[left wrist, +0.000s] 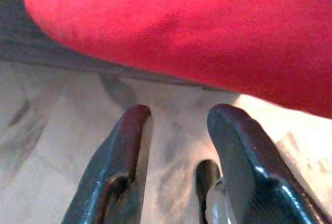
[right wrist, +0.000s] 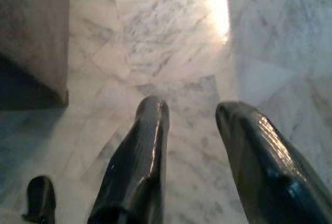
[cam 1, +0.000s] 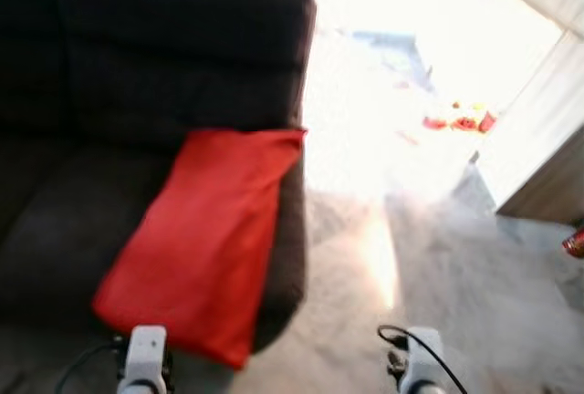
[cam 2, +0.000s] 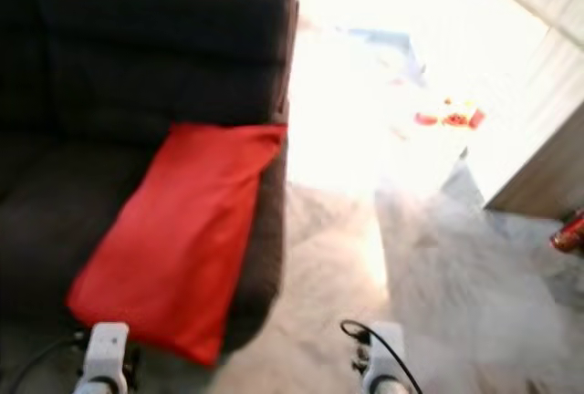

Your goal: Move the pillow to the sofa from floor

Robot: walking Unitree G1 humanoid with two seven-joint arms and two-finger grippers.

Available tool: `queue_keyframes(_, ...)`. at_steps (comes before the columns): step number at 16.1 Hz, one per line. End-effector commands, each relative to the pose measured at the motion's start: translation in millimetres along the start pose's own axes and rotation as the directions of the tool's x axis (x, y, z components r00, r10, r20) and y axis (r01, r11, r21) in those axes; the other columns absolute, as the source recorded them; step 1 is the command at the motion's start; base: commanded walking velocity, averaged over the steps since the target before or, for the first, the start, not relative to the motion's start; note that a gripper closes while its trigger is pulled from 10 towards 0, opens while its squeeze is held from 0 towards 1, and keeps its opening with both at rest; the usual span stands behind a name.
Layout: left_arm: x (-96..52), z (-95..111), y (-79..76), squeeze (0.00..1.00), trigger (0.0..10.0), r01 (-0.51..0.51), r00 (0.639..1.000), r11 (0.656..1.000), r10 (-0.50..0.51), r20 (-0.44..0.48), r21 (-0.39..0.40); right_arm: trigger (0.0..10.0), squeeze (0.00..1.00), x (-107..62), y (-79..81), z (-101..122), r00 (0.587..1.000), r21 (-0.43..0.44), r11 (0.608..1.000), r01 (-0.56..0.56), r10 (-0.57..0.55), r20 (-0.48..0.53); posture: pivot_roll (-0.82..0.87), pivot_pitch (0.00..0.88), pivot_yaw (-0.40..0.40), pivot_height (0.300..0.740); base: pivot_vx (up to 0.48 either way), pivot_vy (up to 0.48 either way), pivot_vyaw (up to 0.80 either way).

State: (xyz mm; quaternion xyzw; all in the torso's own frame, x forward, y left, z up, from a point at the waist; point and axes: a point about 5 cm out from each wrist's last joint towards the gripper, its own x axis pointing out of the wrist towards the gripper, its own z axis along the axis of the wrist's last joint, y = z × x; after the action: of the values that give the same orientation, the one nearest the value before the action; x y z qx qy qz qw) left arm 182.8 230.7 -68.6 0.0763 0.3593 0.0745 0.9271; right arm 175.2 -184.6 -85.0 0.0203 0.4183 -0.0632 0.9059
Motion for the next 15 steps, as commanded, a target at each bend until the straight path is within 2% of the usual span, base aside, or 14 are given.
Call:
queue_keyframes(1, 1.9, 5.8, -11.1, 0.0, 10.0, 0.025, 1.0, 1.0, -0.025, 0.019, -0.002, 10.0, 0.0, -1.0, -12.8, -0.9, 0.999, 0.004, 0.999, 0.035, -0.035, -0.002, 0.11, 0.012, -0.103, 0.74, 0.0, -0.48, 0.0)
queue_keyframes(4, 2.6, 7.3, -13.0, 0.0, 10.0, 0.037, 0.999, 0.999, -0.037, 0.019, 0.011, 10.0, 0.0, -1.0, -12.1, -1.3, 1.0, 0.004, 1.0, 0.031, -0.031, -0.003, 0.11, 0.018, -0.1, 0.74, 0.0, -0.46, 0.0)
queue_keyframes(15, 3.6, 6.8, -17.3, 0.0, 10.0, 0.059, 0.998, 0.998, -0.059, -0.009, 0.011, 10.0, 0.0, -1.3, -11.1, -2.7, 1.0, 0.009, 1.0, 0.03, -0.029, -0.009, 0.1, 0.027, -0.097, 0.74, 0.0, 0.0, 0.0)
